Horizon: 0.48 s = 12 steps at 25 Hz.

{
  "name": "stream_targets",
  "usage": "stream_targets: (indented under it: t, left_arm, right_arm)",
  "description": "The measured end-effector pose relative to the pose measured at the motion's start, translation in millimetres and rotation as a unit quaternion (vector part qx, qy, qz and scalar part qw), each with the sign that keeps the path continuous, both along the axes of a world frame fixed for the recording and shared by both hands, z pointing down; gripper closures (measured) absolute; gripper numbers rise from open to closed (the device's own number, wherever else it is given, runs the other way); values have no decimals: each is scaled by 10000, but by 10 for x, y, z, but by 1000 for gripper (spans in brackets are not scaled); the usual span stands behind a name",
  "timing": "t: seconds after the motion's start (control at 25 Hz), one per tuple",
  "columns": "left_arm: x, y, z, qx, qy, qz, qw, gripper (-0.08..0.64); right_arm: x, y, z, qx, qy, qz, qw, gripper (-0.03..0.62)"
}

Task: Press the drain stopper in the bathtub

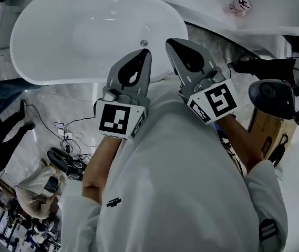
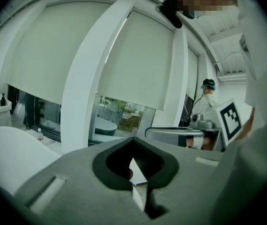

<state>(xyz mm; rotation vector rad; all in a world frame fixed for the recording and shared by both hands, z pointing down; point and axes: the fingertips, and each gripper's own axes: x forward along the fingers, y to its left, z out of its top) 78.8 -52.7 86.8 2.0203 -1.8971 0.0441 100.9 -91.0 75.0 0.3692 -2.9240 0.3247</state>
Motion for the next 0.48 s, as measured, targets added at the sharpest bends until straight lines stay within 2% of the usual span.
stream_targets:
  t: [0.24,0.48]
  left_arm:
    - [-158,-65,30,-62,-79,-153,9998,557]
    - [-180,-212,70,-104,-148,-110,9998,557]
  right_arm:
    - [-115,9,10,-167,-8,98,9998,588]
    - [-100,-42,54,-234,81,178,9995,589]
